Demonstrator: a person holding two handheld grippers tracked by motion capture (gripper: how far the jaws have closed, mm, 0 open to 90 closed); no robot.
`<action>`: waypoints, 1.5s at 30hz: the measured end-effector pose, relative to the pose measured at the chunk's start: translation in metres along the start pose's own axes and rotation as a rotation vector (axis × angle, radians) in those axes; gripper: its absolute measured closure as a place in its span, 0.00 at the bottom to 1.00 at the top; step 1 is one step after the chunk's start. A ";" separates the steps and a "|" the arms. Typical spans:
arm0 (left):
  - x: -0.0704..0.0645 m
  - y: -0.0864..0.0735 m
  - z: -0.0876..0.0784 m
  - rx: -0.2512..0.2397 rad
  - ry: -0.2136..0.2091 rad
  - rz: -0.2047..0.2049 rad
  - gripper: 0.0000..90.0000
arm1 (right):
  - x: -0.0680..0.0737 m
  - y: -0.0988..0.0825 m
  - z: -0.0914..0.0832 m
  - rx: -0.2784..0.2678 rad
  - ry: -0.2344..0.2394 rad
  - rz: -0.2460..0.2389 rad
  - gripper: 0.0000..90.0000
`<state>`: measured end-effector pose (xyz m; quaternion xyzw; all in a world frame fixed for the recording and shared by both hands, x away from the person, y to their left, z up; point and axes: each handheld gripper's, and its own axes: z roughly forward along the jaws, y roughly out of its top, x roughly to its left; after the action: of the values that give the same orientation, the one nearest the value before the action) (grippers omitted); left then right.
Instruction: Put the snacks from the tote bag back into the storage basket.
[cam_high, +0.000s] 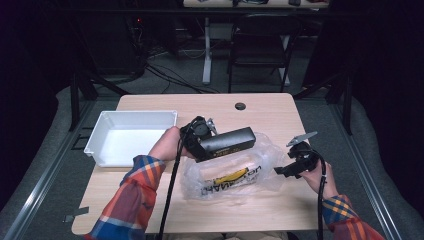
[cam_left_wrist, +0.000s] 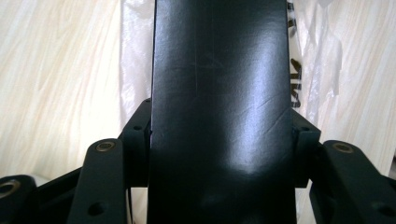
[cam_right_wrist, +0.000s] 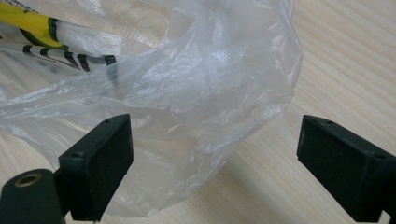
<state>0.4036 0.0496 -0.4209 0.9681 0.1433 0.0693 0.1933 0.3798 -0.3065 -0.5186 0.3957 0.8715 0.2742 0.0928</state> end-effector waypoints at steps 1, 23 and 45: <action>0.001 -0.001 -0.002 -0.001 0.002 -0.004 0.48 | 0.000 0.000 0.000 -0.001 0.000 0.001 0.11; 0.029 -0.034 -0.038 -0.021 0.043 -0.053 0.48 | -0.003 -0.004 0.002 -0.006 0.003 0.018 0.11; 0.045 -0.084 -0.078 -0.045 0.107 -0.118 0.48 | -0.002 -0.005 0.001 -0.004 -0.015 0.015 0.11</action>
<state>0.4109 0.1648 -0.3792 0.9484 0.2086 0.1125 0.2108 0.3779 -0.3102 -0.5226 0.4041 0.8673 0.2737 0.0981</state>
